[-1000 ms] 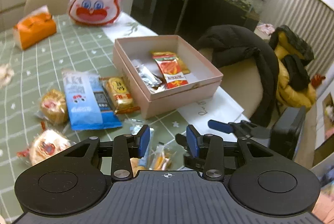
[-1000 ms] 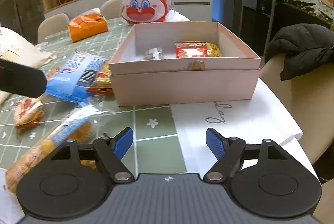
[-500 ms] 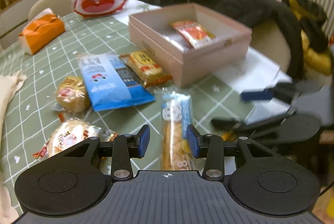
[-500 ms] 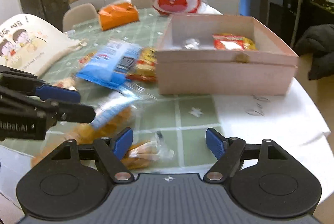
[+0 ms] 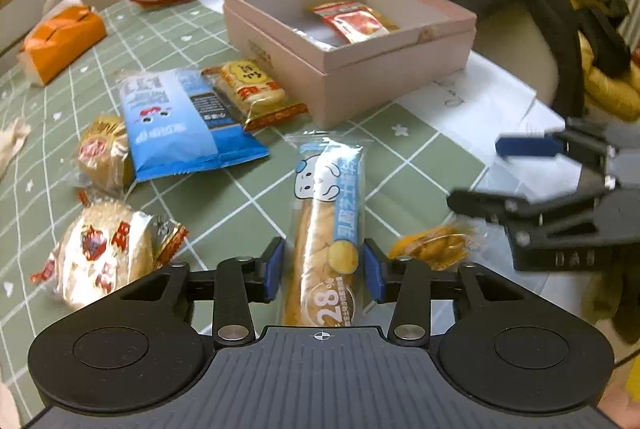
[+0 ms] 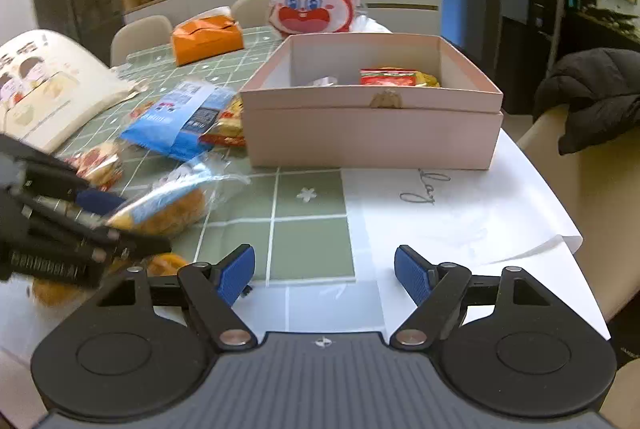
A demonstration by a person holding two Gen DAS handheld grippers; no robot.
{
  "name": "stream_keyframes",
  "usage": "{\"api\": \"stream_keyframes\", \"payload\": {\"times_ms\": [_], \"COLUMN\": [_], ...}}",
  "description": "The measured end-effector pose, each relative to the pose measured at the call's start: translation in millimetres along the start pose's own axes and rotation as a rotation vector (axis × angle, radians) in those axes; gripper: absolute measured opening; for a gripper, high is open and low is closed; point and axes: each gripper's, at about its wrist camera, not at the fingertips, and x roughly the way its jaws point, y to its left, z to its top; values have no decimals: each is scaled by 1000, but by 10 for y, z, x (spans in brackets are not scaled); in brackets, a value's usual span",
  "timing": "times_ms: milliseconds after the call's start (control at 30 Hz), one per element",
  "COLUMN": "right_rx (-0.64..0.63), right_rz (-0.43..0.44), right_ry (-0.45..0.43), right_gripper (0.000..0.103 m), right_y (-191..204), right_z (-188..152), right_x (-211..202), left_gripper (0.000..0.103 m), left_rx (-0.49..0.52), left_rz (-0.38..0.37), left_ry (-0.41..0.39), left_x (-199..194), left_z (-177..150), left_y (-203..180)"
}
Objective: Organize snacks
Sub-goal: 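Reach the left tool to the long bread stick packet and grasp it, then hold the bread stick packet in the left tool while the right tool grasps a small wrapped pastry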
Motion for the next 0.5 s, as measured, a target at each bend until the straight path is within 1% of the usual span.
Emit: {"api": "stream_keyframes", "payload": {"times_ms": [67, 167, 267, 433, 500], "right_rx": [-5, 2, -1, -82, -94], "right_rz": [9, 24, 38, 34, 24], "right_ry": [2, 3, 6, 13, 16], "right_gripper": [78, 79, 80, 82, 82], "right_y": [13, 32, 69, 214, 215], "right_z": [-43, -55, -82, -160, -156], "right_x": [-27, -75, -99, -139, -165], "left_gripper": [41, 39, 39, 39, 39], "left_rx": [-21, -41, -59, -63, -84], "left_rz": [-15, -8, -6, 10, -10], "left_ry": [-14, -36, -41, -57, -72], "left_x": [-14, -34, -68, -86, -99], "left_z": [-35, -78, -125, -172, -200], "left_y": [28, 24, 3, -47, -21]}}
